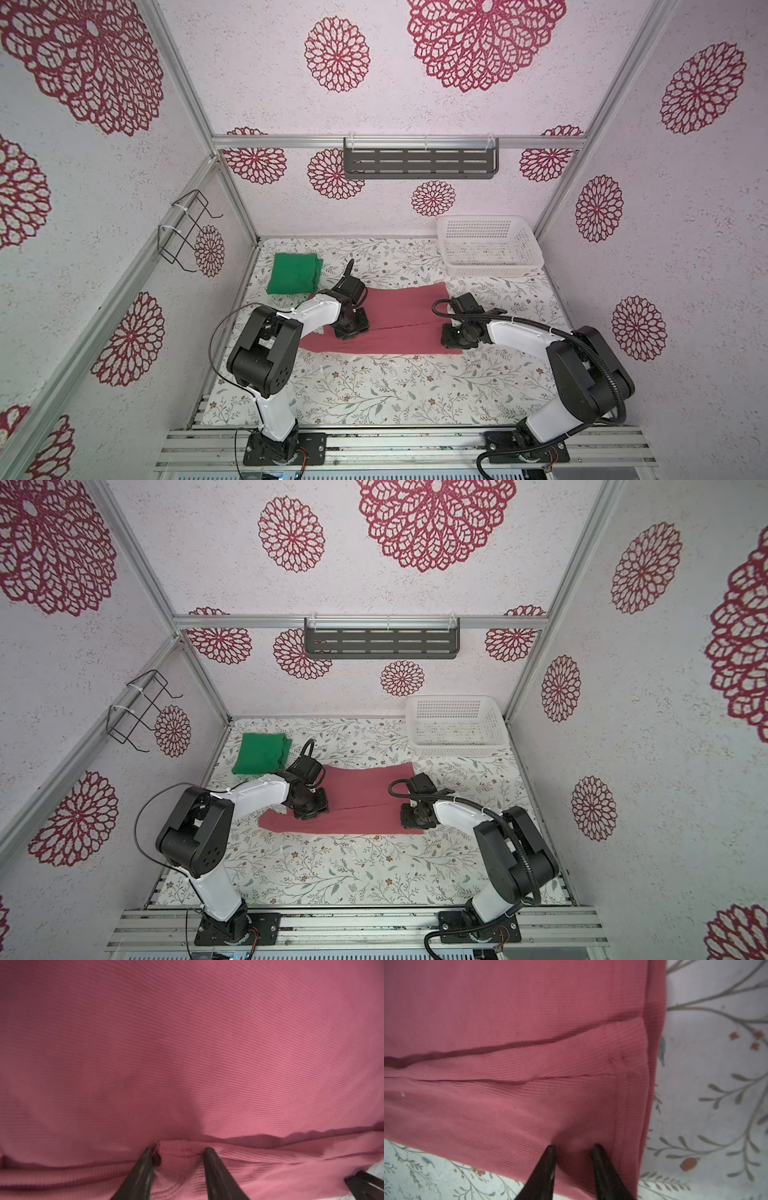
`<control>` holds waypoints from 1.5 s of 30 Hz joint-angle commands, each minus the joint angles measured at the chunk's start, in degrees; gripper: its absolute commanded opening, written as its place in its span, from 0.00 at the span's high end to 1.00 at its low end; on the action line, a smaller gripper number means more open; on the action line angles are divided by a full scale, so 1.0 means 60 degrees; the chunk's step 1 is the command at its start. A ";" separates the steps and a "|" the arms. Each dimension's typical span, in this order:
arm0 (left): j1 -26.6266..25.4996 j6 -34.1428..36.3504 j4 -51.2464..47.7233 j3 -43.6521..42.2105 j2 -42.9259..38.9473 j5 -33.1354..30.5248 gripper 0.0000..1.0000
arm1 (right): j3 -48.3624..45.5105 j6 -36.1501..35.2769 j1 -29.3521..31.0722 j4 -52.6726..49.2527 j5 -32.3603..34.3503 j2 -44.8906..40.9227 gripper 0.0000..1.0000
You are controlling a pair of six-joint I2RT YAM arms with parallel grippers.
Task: Fold and stack the tank tops
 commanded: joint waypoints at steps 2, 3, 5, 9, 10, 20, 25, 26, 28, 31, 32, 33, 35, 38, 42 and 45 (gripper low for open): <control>-0.0744 -0.1065 -0.0436 -0.1800 -0.0501 0.0591 0.58 | -0.0791 0.0460 0.0190 -0.1230 0.0179 -0.0947 0.66; -0.0933 -0.1313 -0.0449 -0.2141 -0.0790 0.0636 0.58 | -0.0941 0.0531 0.0229 -0.1428 0.0142 -0.1214 0.65; -0.1255 -0.1810 -0.0557 -0.2725 -0.1422 0.0696 0.58 | -0.1130 0.0617 0.0290 -0.1768 -0.0077 -0.1674 0.65; -0.1465 -0.1982 -0.1806 -0.2912 -0.2919 0.0373 0.57 | -0.0974 0.0295 0.0406 -0.2241 -0.0893 -0.2388 0.62; -0.1405 -0.1792 -0.2244 -0.2650 -0.3208 0.0011 0.55 | -0.0777 0.0110 0.0366 -0.2348 -0.0972 -0.2512 0.60; 0.0417 0.2510 -0.2496 0.1945 -0.1476 -0.1049 0.46 | 0.2290 -0.3267 -0.1005 -0.2010 -0.0097 -0.0902 0.51; 0.0538 0.3482 -0.1781 0.3091 0.0208 -0.0795 0.44 | 0.3419 -0.4156 -0.1327 -0.1570 -0.0170 0.0357 0.53; 0.0547 0.3501 -0.1737 0.3218 0.0413 -0.0808 0.44 | 0.3613 -0.4235 -0.1369 -0.1539 -0.0230 0.0560 0.54; 0.0570 0.3500 -0.1544 0.3250 0.0722 -0.0718 0.44 | 0.3792 -0.4371 -0.1447 -0.1313 -0.0347 0.0881 0.55; 0.0627 0.3348 -0.1279 0.3050 0.0955 -0.0709 0.45 | 0.4092 -0.4433 -0.1542 -0.1158 -0.0446 0.1399 0.57; 0.0649 0.3261 -0.1197 0.2912 0.0970 -0.0733 0.45 | 0.4182 -0.4420 -0.1563 -0.1116 -0.0458 0.1551 0.58; 0.0690 0.3201 -0.1137 0.2794 0.0958 -0.0778 0.45 | 0.4235 -0.4419 -0.1579 -0.1062 -0.0488 0.1650 0.58; 0.0764 0.3096 -0.0974 0.2516 0.0878 -0.0836 0.46 | 0.4322 -0.4409 -0.1601 -0.0896 -0.0652 0.1880 0.59; 0.0829 0.2989 -0.0838 0.2263 0.0839 -0.0936 0.47 | 0.4512 -0.4376 -0.1624 -0.0832 -0.0731 0.2183 0.60; 0.0851 0.3139 -0.0799 0.2235 0.1019 -0.1133 0.47 | 0.4703 -0.4303 -0.1622 -0.0742 -0.0816 0.2513 0.60; 0.0942 0.3209 -0.0752 0.2338 0.1267 -0.1073 0.49 | 0.4802 -0.4217 -0.1620 -0.0699 -0.0853 0.2640 0.60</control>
